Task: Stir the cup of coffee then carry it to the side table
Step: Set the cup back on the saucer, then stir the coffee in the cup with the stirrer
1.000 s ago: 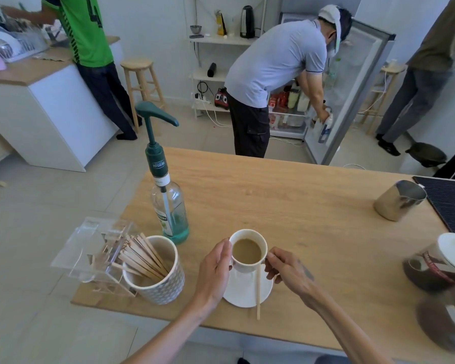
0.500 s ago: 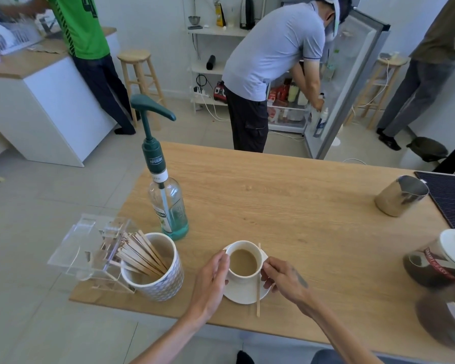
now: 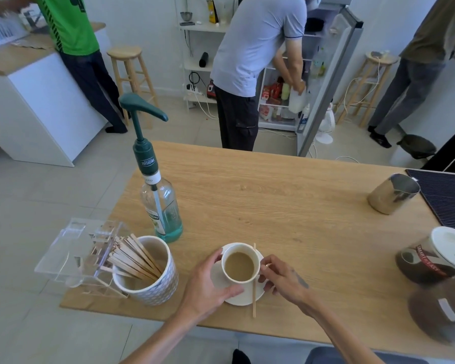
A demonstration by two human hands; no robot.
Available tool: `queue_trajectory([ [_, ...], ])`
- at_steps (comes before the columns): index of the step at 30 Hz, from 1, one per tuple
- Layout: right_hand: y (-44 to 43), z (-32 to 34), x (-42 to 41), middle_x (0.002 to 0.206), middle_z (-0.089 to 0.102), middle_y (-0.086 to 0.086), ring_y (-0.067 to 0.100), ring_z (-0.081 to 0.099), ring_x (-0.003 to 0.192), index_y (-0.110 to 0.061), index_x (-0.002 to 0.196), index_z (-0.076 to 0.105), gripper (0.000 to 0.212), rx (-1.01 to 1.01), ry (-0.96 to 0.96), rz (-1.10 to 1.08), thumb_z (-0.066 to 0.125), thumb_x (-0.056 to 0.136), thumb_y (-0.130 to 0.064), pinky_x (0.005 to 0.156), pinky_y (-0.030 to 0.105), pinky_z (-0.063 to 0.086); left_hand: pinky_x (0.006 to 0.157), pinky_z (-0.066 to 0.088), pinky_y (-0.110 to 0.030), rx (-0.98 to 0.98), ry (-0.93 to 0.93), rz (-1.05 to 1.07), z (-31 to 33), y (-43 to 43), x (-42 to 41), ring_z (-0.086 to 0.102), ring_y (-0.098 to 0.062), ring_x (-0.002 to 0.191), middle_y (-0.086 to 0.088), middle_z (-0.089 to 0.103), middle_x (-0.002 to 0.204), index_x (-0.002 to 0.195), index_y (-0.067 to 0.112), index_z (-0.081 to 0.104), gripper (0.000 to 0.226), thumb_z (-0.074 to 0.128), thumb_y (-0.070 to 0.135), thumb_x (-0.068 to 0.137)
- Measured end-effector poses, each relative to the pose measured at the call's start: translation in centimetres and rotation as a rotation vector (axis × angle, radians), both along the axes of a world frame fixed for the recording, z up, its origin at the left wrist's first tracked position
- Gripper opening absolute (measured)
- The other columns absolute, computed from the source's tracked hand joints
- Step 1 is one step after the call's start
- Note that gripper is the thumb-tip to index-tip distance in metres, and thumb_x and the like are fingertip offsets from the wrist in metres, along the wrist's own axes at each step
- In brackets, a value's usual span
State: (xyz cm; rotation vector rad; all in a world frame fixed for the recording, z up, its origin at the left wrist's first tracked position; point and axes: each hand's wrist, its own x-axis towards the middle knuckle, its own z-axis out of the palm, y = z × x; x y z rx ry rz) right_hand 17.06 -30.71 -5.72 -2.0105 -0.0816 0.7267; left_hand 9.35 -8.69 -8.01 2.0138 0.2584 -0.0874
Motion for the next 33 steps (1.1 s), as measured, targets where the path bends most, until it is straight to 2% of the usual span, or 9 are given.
queue_trajectory([
  [4, -0.9, -0.4, 0.8, 0.087, 0.076, 0.005, 0.008, 0.066, 0.064, -0.026, 0.104, 0.062, 0.022, -0.032, -0.048, 0.001, 0.059, 0.094, -0.045, 0.057, 0.022, 0.05, 0.119, 0.039, -0.04, 0.09, 0.037, -0.109, -0.1, 0.7, 1.8, 0.044, -0.007, 0.14, 0.017, 0.046, 0.15, 0.155, 0.03, 0.04, 0.123, 0.098, 0.057, 0.05],
  [6, -1.1, -0.3, 1.4, 0.085, 0.076, 0.004, 0.007, 0.064, 0.062, -0.025, 0.101, 0.064, 0.024, -0.043, -0.049, -0.044, 0.058, 0.094, -0.047, 0.054, 0.022, 0.049, 0.12, 0.037, -0.036, 0.102, 0.028, -0.151, -0.2, 0.7, 2.4, 0.042, -0.006, 0.139, 0.02, 0.044, 0.146, 0.154, 0.031, 0.04, 0.121, 0.1, 0.049, 0.051],
  [11, -0.7, -0.4, 3.2, 0.081, 0.075, 0.002, 0.009, 0.062, 0.061, -0.024, 0.093, 0.066, 0.022, -0.112, -0.068, -0.185, 0.057, 0.096, -0.044, 0.052, 0.024, 0.05, 0.112, 0.047, -0.04, 0.085, -0.042, -0.184, -1.1, 0.5, 3.1, 0.053, -0.002, 0.129, 0.025, 0.057, 0.136, 0.13, 0.056, 0.045, 0.099, 0.099, 0.048, 0.047],
  [16, 0.2, -0.5, 5.3, 0.076, 0.071, 0.001, 0.013, 0.059, 0.062, -0.017, 0.088, 0.067, 0.029, -0.15, -0.086, -0.213, 0.061, 0.093, -0.044, 0.056, 0.03, 0.047, 0.105, 0.051, -0.037, 0.072, -0.099, -0.18, -1.5, 0.4, 3.4, 0.057, 0.0, 0.123, 0.022, 0.061, 0.131, 0.132, 0.047, 0.048, 0.098, 0.099, 0.047, 0.049],
  [20, 1.5, -1.0, 6.6, 0.071, 0.065, -0.003, 0.011, 0.054, 0.06, -0.011, 0.087, 0.071, 0.035, -0.254, -0.104, -0.124, 0.068, 0.087, -0.047, 0.055, 0.025, 0.043, 0.095, 0.046, -0.014, 0.058, -0.115, -0.189, -1.6, 0.2, 3.5, 0.058, 0.01, 0.118, 0.029, 0.062, 0.125, 0.126, 0.051, 0.048, 0.092, 0.1, 0.042, 0.051],
  [22, 2.3, -0.8, 7.1, 0.066, 0.06, -0.004, 0.008, 0.051, 0.057, -0.011, 0.082, 0.073, 0.035, -0.307, -0.096, -0.065, 0.072, 0.085, -0.046, 0.05, 0.021, 0.038, 0.092, 0.044, -0.009, 0.052, -0.119, -0.191, -1.7, 0.2, 3.4, 0.058, 0.01, 0.117, 0.031, 0.063, 0.124, 0.126, 0.051, 0.049, 0.092, 0.1, 0.041, 0.051],
  [26, 3.5, -1.2, 7.8, 0.069, 0.064, 0.001, 0.012, 0.055, 0.06, -0.016, 0.071, 0.071, 0.028, -0.39, -0.059, 0.011, 0.076, 0.081, -0.041, 0.051, 0.023, 0.041, 0.092, 0.044, -0.008, 0.058, -0.141, -0.198, -1.7, -0.1, 3.3, 0.058, 0.011, 0.117, 0.032, 0.063, 0.125, 0.127, 0.05, 0.049, 0.092, 0.1, 0.04, 0.051],
  [30, 3.9, -1.6, 8.1, 0.068, 0.066, 0.003, 0.015, 0.06, 0.065, -0.013, 0.068, 0.07, 0.021, -0.415, -0.047, -0.021, 0.079, 0.078, -0.029, 0.055, 0.024, 0.045, 0.096, 0.05, -0.02, 0.048, -0.141, -0.198, -1.8, -0.5, 3.2, 0.06, 0.006, 0.118, 0.029, 0.063, 0.126, 0.132, 0.044, 0.052, 0.093, 0.1, 0.041, 0.052],
  [33, 3.3, -1.8, 8.2, 0.06, 0.063, 0.0, 0.014, 0.058, 0.059, -0.012, 0.066, 0.071, 0.018, -0.354, -0.012, -0.088, 0.081, 0.076, -0.024, 0.051, 0.025, 0.045, 0.095, 0.047, -0.014, 0.054, -0.14, -0.193, -1.8, -0.6, 3.0, 0.059, 0.009, 0.118, 0.033, 0.062, 0.125, 0.127, 0.052, 0.048, 0.091, 0.099, 0.043, 0.052],
])
